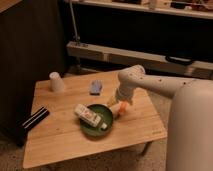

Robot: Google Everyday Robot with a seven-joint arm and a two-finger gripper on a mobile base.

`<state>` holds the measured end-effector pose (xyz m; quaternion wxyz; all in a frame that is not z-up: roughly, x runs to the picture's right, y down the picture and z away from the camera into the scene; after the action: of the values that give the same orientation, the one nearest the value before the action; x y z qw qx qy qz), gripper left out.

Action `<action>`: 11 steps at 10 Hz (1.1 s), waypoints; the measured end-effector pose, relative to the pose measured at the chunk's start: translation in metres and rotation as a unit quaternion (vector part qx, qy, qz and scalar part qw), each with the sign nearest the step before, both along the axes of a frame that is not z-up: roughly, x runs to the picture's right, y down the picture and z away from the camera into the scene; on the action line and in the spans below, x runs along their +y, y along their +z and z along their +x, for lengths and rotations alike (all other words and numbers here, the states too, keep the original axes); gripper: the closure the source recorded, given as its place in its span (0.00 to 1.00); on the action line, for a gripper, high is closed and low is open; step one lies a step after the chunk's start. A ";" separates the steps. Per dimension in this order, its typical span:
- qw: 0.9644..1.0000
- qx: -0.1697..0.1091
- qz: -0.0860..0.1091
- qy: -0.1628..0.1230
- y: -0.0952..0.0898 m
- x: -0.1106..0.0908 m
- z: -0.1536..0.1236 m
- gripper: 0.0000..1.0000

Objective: Drag the pepper across the table

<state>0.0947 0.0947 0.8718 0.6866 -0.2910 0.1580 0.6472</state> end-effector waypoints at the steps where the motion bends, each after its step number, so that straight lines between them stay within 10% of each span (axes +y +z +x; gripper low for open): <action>1: 1.000 0.017 -0.006 0.015 0.003 0.003 0.006 0.20; 11: 0.997 0.056 -0.023 0.043 0.021 0.018 0.011 0.20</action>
<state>0.1058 0.1126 0.8924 0.6412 -0.2767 0.1983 0.6877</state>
